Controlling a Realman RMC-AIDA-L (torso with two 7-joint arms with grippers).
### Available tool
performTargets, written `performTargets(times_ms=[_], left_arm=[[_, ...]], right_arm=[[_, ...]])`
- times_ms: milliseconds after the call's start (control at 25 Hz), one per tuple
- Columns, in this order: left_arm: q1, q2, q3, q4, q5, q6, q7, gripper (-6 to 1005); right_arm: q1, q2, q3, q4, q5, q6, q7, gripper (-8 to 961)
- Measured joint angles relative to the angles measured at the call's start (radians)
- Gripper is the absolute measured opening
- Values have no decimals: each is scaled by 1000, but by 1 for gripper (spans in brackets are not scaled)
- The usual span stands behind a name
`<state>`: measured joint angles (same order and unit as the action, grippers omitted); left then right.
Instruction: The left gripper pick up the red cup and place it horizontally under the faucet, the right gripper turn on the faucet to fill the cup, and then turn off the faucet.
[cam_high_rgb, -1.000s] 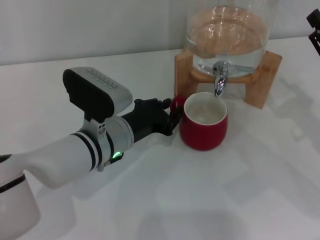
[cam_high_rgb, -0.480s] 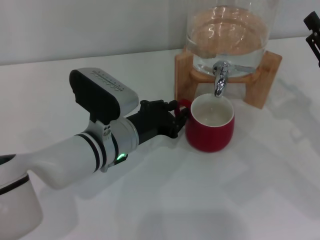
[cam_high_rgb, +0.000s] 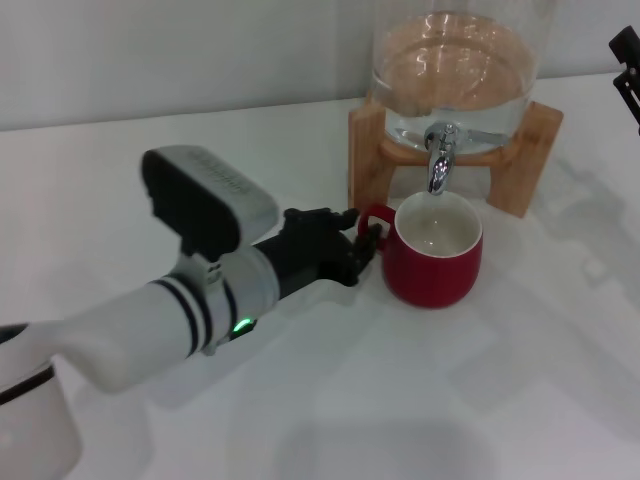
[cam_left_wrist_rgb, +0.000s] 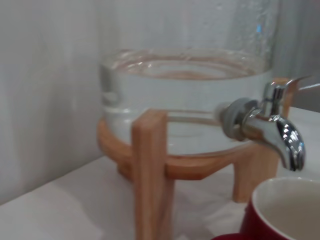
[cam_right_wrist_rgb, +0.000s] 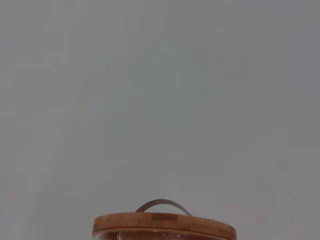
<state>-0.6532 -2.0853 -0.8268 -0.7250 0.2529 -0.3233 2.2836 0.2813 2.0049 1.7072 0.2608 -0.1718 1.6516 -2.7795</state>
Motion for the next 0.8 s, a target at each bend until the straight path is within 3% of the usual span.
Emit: performTargets(times_ms=[160, 320, 480, 640, 800], left_arm=[[115, 5, -71, -72, 43, -9, 54, 328], [321, 1, -178, -191, 115, -30, 179, 329], [464, -3, -281, -238, 118, -139, 279, 330], [531, -5, -403, -218, 114, -349, 325, 331], [540, -5, -519, -172, 113, -494, 340, 332]], right_arm=[[0, -1, 1, 0, 0, -8, 0, 605], [2, -2, 5, -1, 0, -17, 0, 605], [-3, -4, 18, -3, 10, -32, 0, 605], [-18, -6, 39, -6, 13, -26, -1, 605], [-36, -6, 42, -1, 13, 6, -1, 605]])
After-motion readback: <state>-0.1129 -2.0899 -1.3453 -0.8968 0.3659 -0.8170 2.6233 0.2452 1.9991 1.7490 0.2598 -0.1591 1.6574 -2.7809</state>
